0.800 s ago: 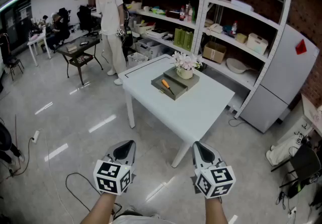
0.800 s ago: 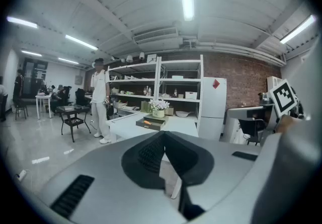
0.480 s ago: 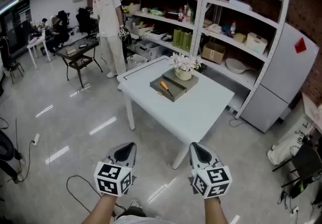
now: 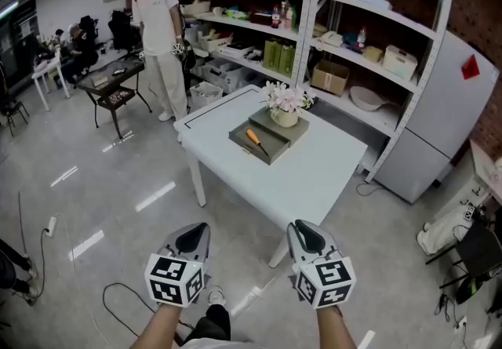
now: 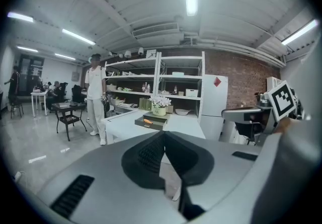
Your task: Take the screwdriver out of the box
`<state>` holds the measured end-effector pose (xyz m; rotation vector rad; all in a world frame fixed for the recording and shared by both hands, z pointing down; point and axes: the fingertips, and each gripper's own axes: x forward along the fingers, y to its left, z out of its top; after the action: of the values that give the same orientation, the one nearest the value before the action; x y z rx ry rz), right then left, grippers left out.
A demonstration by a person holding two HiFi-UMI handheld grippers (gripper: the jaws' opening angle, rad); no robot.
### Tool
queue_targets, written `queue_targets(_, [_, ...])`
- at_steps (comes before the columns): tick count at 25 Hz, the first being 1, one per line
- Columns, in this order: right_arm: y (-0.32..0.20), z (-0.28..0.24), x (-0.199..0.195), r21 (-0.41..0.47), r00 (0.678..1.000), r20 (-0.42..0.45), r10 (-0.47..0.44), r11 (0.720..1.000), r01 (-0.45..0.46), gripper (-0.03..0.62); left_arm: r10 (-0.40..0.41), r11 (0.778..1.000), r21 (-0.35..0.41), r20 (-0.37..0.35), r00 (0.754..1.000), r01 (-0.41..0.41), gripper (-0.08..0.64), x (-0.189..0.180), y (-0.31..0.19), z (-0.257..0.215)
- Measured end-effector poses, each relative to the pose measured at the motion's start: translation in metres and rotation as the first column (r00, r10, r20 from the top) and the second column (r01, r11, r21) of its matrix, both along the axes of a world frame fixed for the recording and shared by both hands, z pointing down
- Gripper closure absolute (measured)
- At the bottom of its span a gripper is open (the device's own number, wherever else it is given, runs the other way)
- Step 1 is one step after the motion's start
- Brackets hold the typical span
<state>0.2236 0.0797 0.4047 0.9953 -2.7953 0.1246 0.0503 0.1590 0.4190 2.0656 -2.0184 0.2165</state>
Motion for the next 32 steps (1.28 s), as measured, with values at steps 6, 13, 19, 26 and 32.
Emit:
queue_targets(6, [-0.047,0.007,-0.036,-0.008,1.000,-0.014,0.021,1.000,-0.021,0.520,0.028,0.999,-0.015,-0.020,0.999,-0.028,0.557,-0.035,-0.052,0.011])
queue_targets(13, [-0.101,0.008,-0.080,-0.025,0.998,-0.033,0.054,0.998,-0.055,0.497,0.071,0.997,-0.033,-0.038,0.997,-0.073,0.557,-0.079,-0.111,0.015])
queue_targets(19, [-0.144,0.007,-0.116,-0.034,0.996,-0.047,0.081,0.996,-0.082,0.478,0.094,0.995,-0.038,-0.051,0.994,-0.096,0.557,-0.118,-0.154,0.016])
queue_targets(26, [-0.178,0.005,-0.154,-0.037,0.993,-0.050,0.105,0.994,-0.107,0.449,0.118,0.992,-0.039,-0.064,0.991,-0.121,0.557,-0.158,-0.189,0.018])
queue_targets(32, [-0.198,0.004,-0.177,-0.032,0.991,-0.062,0.115,0.993,-0.117,0.428,0.141,0.989,-0.026,-0.073,0.987,-0.144,0.557,-0.179,-0.213,0.018])
